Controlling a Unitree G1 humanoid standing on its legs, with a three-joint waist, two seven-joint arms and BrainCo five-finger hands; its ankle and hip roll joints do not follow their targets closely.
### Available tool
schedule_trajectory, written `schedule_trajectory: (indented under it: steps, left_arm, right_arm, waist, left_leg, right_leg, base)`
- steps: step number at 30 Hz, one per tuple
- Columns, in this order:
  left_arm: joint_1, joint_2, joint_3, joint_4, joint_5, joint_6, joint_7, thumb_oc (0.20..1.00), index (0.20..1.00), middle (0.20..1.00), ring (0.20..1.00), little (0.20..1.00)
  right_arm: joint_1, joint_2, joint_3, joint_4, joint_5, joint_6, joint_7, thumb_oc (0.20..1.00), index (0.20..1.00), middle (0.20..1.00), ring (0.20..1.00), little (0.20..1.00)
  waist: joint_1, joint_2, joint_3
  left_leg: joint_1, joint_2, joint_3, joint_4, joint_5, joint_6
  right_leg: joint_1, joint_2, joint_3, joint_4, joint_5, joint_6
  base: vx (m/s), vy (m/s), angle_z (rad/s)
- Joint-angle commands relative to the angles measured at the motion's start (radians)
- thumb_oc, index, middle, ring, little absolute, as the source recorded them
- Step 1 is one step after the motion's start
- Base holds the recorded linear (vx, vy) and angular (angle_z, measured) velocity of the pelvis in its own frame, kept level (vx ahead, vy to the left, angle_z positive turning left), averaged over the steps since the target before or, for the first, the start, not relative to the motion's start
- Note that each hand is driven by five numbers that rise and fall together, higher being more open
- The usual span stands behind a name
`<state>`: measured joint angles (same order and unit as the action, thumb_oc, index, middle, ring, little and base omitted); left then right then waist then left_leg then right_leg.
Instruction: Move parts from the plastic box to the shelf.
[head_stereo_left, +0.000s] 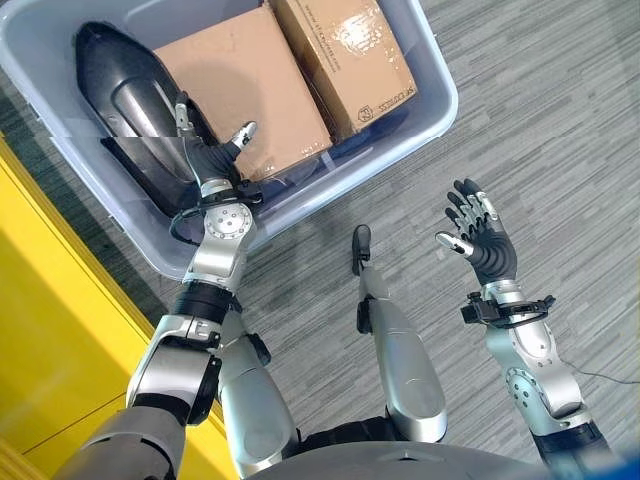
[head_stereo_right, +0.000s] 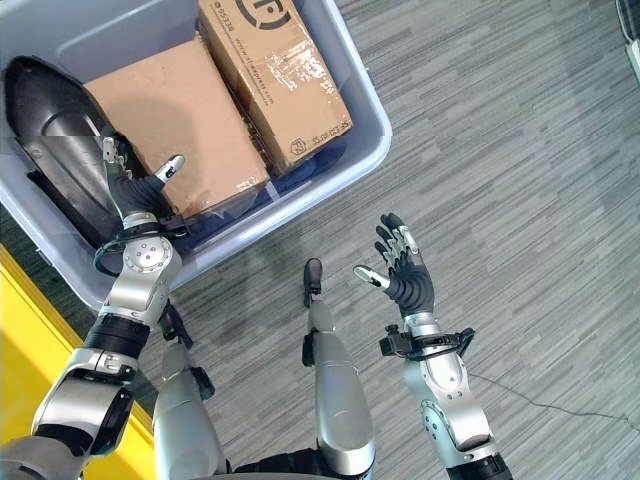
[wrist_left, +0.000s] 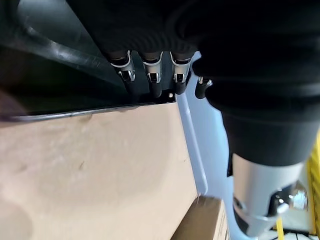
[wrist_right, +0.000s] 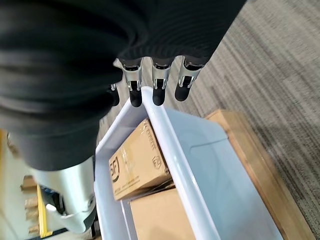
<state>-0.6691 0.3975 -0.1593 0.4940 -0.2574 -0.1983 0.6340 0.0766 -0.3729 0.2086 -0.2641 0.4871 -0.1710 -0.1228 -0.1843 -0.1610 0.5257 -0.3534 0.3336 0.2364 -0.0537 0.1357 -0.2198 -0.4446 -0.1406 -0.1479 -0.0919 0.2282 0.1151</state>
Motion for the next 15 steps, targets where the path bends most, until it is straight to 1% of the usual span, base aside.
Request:
schedule_trajectory:
  steps: [1, 2, 3, 4, 5, 6, 9, 12, 15]
  left_arm:
    - [-0.087, 0.087, -0.045, 0.084, 0.019, 0.034, -0.069, 1.000, 1.000, 1.000, 1.000, 1.000]
    - [-0.099, 0.100, -0.078, 0.123, 0.065, 0.075, -0.110, 1.000, 1.000, 1.000, 1.000, 1.000]
    - [-0.114, 0.111, -0.090, 0.132, 0.099, 0.088, -0.094, 1.000, 1.000, 1.000, 1.000, 1.000]
    - [-0.115, 0.111, -0.091, 0.133, 0.100, 0.088, -0.093, 1.000, 1.000, 1.000, 1.000, 1.000]
    - [-0.127, 0.120, -0.116, 0.153, 0.134, 0.117, -0.121, 1.000, 1.000, 1.000, 1.000, 1.000]
    - [-0.130, 0.134, -0.137, 0.145, 0.155, 0.127, -0.155, 1.000, 1.000, 1.000, 1.000, 1.000]
    - [-0.127, 0.144, -0.155, 0.131, 0.196, 0.135, -0.173, 1.000, 1.000, 1.000, 1.000, 1.000]
    - [-0.116, 0.129, -0.176, 0.137, 0.226, 0.137, -0.214, 1.000, 1.000, 1.000, 1.000, 1.000]
    - [-0.121, 0.117, -0.195, 0.148, 0.265, 0.137, -0.226, 1.000, 1.000, 1.000, 1.000, 1.000]
  right_arm:
    - [-0.003, -0.021, -0.071, -0.096, 0.011, -0.060, -0.008, 1.000, 1.000, 1.000, 1.000, 1.000]
    - [0.003, -0.023, -0.082, -0.105, 0.012, -0.060, -0.006, 1.000, 1.000, 1.000, 1.000, 1.000]
    - [0.008, -0.028, -0.082, -0.108, 0.011, -0.060, -0.001, 1.000, 1.000, 1.000, 1.000, 1.000]
    - [0.009, -0.027, -0.083, -0.108, 0.011, -0.060, -0.001, 1.000, 1.000, 1.000, 1.000, 1.000]
    - [0.008, -0.030, -0.086, -0.106, 0.010, -0.057, -0.001, 1.000, 1.000, 1.000, 1.000, 1.000]
    - [0.017, -0.028, -0.096, -0.109, 0.016, -0.056, 0.005, 1.000, 1.000, 1.000, 1.000, 1.000]
    - [0.029, -0.030, -0.105, -0.111, 0.016, -0.053, 0.012, 1.000, 1.000, 1.000, 1.000, 1.000]
    - [0.035, -0.027, -0.118, -0.109, 0.017, -0.052, 0.020, 1.000, 1.000, 1.000, 1.000, 1.000]
    - [0.037, -0.029, -0.123, -0.110, 0.021, -0.056, 0.028, 1.000, 1.000, 1.000, 1.000, 1.000]
  waist:
    - [-0.032, -0.037, -0.007]
    - [-0.036, -0.033, -0.007]
    - [-0.037, -0.030, -0.007]
    - [-0.037, -0.029, -0.007]
    - [-0.037, -0.026, -0.007]
    - [-0.037, -0.021, -0.007]
    - [-0.034, -0.018, -0.007]
    - [-0.036, -0.013, -0.007]
    - [-0.037, -0.008, -0.007]
  left_leg:
    - [-0.022, 0.020, -0.004, 0.027, 0.021, 0.020]
    - [-0.025, 0.018, -0.006, 0.027, 0.022, 0.021]
    - [-0.026, 0.016, -0.007, 0.027, 0.023, 0.022]
    - [-0.026, 0.016, -0.007, 0.027, 0.023, 0.022]
    - [-0.026, 0.014, -0.008, 0.026, 0.022, 0.023]
    - [-0.022, 0.012, -0.007, 0.025, 0.021, 0.024]
    - [-0.017, 0.011, -0.006, 0.021, 0.020, 0.025]
    - [-0.012, 0.007, -0.004, 0.015, 0.019, 0.025]
    - [-0.010, 0.003, -0.005, 0.011, 0.019, 0.027]
  right_leg:
    - [0.012, -0.119, 0.003, 0.088, -0.114, 0.082]
    - [0.012, -0.119, 0.005, 0.086, -0.114, 0.082]
    - [0.012, -0.119, 0.006, 0.085, -0.115, 0.082]
    - [0.012, -0.119, 0.006, 0.085, -0.115, 0.082]
    - [0.012, -0.119, 0.007, 0.085, -0.115, 0.082]
    - [0.013, -0.119, 0.008, 0.085, -0.116, 0.082]
    - [0.015, -0.120, 0.011, 0.082, -0.115, 0.082]
    - [0.022, -0.123, 0.014, 0.073, -0.113, 0.082]
    - [0.026, -0.125, 0.014, 0.069, -0.113, 0.083]
  base:
    - [0.00, 0.000, 0.00]
    - [0.00, 0.000, 0.00]
    - [0.00, 0.000, 0.00]
    - [0.00, 0.000, 0.00]
    - [0.00, 0.000, 0.00]
    - [0.00, 0.000, 0.00]
    - [0.00, 0.000, 0.00]
    - [0.00, 0.000, 0.00]
    - [0.00, 0.000, 0.00]
